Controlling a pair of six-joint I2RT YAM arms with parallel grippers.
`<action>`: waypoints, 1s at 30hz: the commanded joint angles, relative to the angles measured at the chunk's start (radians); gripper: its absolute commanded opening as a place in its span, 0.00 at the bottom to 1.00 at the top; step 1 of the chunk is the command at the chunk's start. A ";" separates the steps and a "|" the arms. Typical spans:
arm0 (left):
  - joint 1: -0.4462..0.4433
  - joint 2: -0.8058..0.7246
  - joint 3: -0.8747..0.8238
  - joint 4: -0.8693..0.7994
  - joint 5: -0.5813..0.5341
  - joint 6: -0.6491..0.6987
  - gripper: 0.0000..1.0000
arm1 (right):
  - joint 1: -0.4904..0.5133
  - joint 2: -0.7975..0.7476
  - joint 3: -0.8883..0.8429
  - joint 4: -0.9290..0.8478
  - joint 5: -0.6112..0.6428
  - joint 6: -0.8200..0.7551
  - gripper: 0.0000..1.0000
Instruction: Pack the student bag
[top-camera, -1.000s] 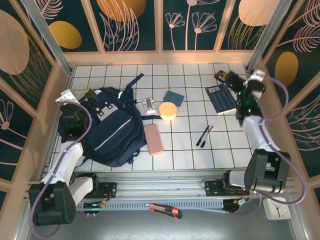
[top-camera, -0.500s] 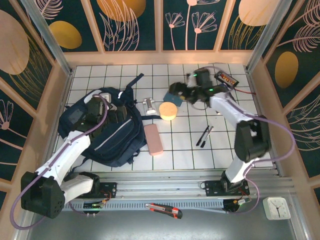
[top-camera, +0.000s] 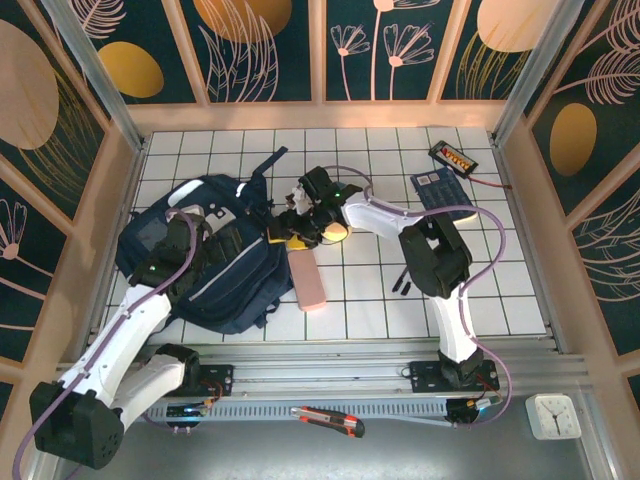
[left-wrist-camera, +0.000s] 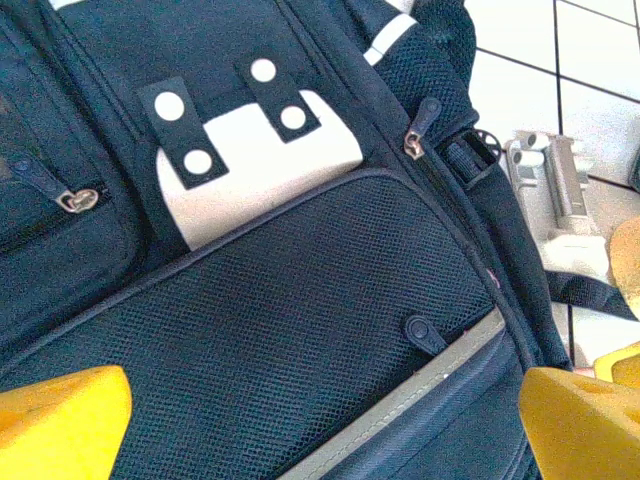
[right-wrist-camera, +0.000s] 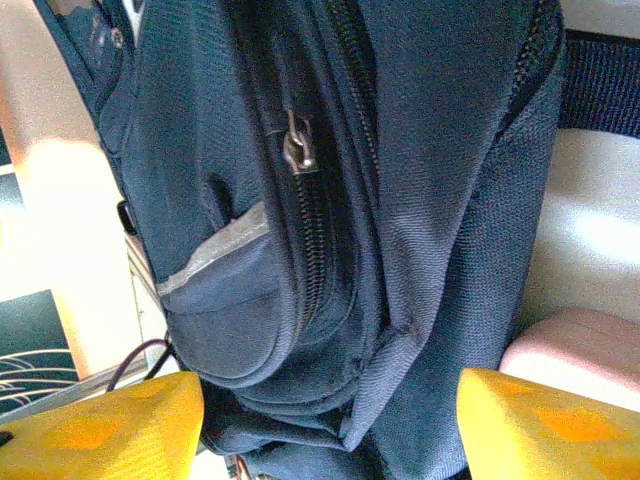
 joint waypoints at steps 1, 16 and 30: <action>0.001 -0.017 -0.007 -0.038 -0.015 -0.010 0.99 | 0.008 0.046 0.027 -0.045 -0.038 0.012 0.68; 0.000 -0.044 -0.029 -0.001 0.019 0.020 0.99 | 0.062 0.173 0.190 -0.072 -0.024 0.023 0.44; 0.001 -0.050 0.121 0.008 0.091 0.173 0.99 | -0.062 0.045 0.310 0.271 -0.019 0.375 0.00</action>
